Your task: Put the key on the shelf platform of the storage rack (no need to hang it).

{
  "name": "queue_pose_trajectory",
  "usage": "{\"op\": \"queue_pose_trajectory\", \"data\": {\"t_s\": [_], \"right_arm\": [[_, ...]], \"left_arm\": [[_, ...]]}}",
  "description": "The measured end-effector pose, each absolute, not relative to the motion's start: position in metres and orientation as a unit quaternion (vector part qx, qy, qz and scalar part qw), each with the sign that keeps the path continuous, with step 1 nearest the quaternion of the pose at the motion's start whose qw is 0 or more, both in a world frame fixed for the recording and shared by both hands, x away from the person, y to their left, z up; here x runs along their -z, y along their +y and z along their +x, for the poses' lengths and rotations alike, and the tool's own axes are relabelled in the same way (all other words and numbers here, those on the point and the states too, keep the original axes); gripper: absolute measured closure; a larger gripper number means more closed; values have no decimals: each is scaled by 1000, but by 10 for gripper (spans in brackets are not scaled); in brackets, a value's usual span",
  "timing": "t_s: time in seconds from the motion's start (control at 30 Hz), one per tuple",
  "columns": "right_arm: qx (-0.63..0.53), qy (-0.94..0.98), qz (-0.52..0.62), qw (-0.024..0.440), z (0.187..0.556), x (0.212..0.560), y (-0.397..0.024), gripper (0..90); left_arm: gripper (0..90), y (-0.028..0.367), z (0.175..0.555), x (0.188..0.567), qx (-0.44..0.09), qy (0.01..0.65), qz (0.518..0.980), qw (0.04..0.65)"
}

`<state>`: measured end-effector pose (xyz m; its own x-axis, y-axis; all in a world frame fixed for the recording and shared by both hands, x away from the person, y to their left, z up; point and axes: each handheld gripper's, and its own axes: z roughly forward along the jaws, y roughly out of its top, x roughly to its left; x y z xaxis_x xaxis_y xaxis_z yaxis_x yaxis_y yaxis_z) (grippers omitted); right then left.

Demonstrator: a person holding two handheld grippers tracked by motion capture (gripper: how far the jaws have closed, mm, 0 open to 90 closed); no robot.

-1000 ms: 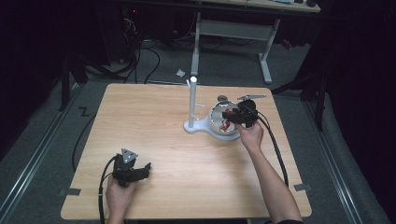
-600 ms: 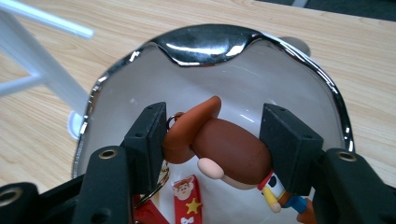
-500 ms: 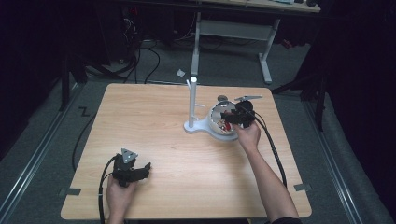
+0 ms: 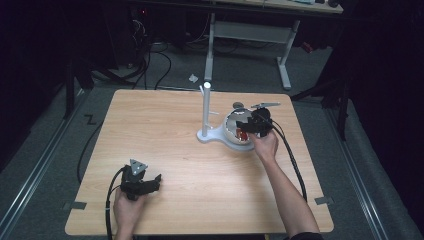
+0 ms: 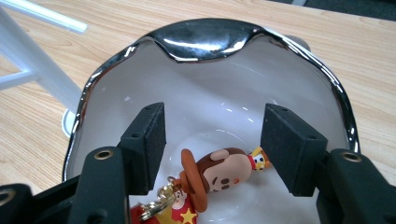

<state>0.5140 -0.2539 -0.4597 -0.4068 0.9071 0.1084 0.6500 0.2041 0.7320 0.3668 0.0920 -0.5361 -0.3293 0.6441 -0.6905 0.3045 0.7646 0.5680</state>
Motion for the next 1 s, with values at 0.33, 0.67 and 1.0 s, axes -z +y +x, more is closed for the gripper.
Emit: {"op": "queue_pose_trajectory", "data": {"t_s": [0.33,0.67,1.0], "right_arm": [[-380,751,507,186,508,450,-259,419],[-392,739,513,192,493,437,-275,464],[-389,750,498,197,480,426,-280,466]], "left_arm": [[214,92,367,535,-167,801,292,496],[214,92,367,535,-167,801,292,496],[214,92,367,535,-167,801,291,495]]}}
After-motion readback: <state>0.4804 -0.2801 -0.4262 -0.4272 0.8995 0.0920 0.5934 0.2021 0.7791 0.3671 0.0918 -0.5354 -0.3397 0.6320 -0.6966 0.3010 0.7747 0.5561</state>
